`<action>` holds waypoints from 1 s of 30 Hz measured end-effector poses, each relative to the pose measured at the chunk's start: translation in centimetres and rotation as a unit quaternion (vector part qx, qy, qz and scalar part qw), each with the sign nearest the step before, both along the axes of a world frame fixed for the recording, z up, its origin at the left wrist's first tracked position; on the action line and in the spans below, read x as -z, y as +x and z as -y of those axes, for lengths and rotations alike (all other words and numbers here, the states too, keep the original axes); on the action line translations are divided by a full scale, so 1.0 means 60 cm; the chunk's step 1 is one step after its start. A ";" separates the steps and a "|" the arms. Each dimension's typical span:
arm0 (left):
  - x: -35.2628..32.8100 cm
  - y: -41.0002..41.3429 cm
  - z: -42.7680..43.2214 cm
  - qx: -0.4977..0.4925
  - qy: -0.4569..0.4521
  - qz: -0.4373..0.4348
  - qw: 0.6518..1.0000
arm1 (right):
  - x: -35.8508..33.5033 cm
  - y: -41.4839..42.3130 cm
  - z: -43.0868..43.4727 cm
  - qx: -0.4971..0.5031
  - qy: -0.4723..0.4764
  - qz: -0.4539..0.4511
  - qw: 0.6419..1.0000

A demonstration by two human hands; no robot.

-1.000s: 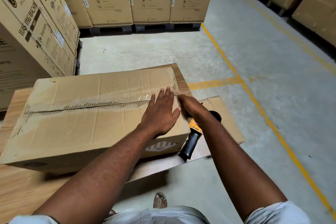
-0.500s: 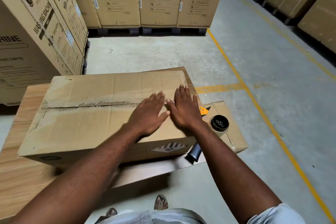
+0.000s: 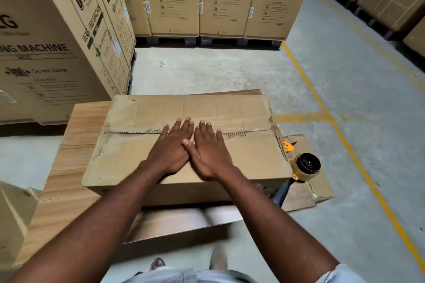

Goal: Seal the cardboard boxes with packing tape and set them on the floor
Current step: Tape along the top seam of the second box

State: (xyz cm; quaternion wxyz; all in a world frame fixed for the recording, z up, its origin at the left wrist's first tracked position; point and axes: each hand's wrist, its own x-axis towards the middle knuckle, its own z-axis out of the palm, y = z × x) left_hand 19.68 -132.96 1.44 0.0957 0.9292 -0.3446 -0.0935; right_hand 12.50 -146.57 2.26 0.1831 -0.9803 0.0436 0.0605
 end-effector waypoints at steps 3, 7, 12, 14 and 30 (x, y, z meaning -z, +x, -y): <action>0.003 0.030 -0.074 0.006 -0.007 0.019 1.000 | 0.007 -0.002 0.014 0.017 -0.026 0.008 0.999; 0.001 0.090 -0.209 -0.073 -0.001 0.026 0.997 | 0.010 -0.010 0.052 0.144 -0.058 0.007 0.988; 0.000 0.103 -0.257 -0.175 -0.118 -0.054 0.976 | 0.007 0.012 0.033 0.277 -0.071 -0.009 0.958; 0.002 0.100 -0.256 -0.254 -0.188 -0.115 0.942 | 0.004 0.028 -0.014 0.273 -0.053 -0.004 0.960; -0.011 0.170 -0.287 -0.239 -0.409 -0.440 0.763 | 0.006 0.106 -0.360 -0.079 -0.048 0.030 0.995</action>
